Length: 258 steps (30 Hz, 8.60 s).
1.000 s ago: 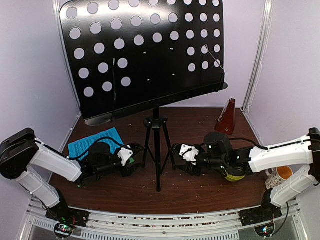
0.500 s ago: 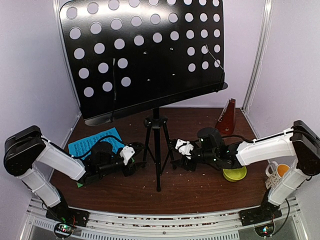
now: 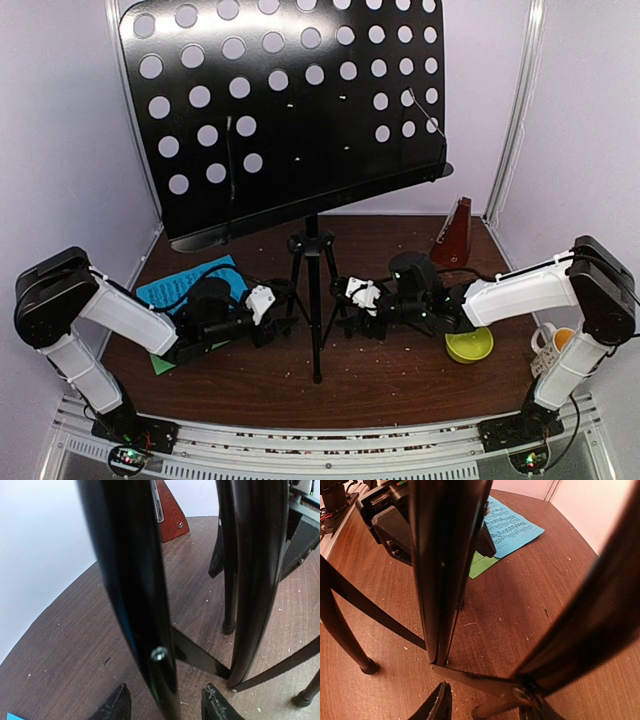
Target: Set up the instrument practice props
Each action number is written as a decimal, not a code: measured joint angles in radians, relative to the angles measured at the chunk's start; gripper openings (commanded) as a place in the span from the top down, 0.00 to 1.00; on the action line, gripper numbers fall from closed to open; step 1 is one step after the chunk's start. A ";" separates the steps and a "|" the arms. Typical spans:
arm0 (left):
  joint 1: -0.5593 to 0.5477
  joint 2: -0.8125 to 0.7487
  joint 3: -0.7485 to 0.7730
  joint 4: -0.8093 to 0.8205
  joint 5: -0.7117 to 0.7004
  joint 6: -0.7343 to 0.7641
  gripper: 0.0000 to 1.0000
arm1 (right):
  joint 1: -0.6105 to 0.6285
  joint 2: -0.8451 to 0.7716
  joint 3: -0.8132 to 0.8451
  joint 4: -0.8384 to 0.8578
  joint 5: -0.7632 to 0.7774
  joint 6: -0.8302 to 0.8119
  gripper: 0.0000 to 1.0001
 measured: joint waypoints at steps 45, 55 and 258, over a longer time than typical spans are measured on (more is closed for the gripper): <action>0.037 0.007 0.053 -0.045 -0.042 0.062 1.00 | -0.008 0.005 0.033 0.007 0.127 -0.092 1.00; 0.077 -0.003 0.082 -0.103 -0.046 0.106 1.00 | -0.024 0.006 0.046 -0.011 0.166 -0.110 1.00; -0.217 0.214 0.279 -0.071 -0.437 -0.549 0.68 | -0.327 0.222 0.439 -0.155 -0.464 0.193 0.77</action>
